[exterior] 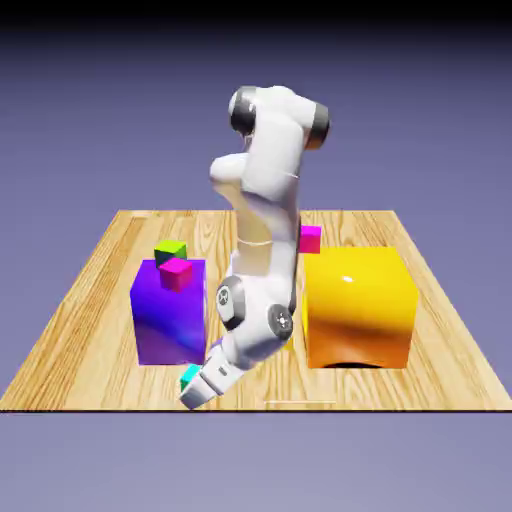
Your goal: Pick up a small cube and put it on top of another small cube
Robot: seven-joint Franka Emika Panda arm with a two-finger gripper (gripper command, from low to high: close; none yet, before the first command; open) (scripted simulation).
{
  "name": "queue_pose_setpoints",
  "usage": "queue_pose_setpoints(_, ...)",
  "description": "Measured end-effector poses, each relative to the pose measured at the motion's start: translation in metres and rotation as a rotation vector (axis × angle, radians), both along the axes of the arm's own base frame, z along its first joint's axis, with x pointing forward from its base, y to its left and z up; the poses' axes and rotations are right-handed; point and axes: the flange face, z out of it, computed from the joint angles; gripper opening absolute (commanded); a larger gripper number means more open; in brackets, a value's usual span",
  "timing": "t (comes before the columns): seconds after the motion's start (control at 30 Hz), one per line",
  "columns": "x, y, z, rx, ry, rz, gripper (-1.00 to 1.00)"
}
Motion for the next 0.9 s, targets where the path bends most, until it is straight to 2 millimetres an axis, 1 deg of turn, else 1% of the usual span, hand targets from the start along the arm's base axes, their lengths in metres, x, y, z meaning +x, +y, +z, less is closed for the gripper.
queue_pose_setpoints(0.07, 0.007, 0.019, 0.034, 0.001, 0.001, 0.0, -1.0)
queue_pose_setpoints(0.1, 0.004, 0.025, 0.041, 0.005, 0.0, -0.031, -1.0)
queue_pose_setpoints(0.2, -0.012, 0.039, 0.049, 0.015, -0.002, -0.167, -1.0)
queue_pose_setpoints(0.27, -0.022, 0.051, 0.061, 0.02, 0.0, -0.24, -1.0)
queue_pose_setpoints(0.43, -0.048, 0.078, 0.097, 0.006, 0.007, -0.402, -1.0)
queue_pose_setpoints(0.6, -0.078, 0.103, 0.138, -0.049, 0.014, -0.538, -1.0)
queue_pose_setpoints(0.63, -0.085, 0.112, 0.149, -0.056, 0.013, -0.553, -1.0)
queue_pose_setpoints(0.7, -0.1, 0.14, 0.175, -0.052, 0.007, -0.553, -1.0)
queue_pose_setpoints(0.73, -0.108, 0.151, 0.188, -0.051, 0.005, -0.558, -1.0)
queue_pose_setpoints(0.8, -0.128, 0.176, 0.213, -0.05, 0.001, -0.555, -1.0)
queue_pose_setpoints(0.9, -0.159, 0.2, 0.246, -0.051, -0.002, -0.575, -1.0)
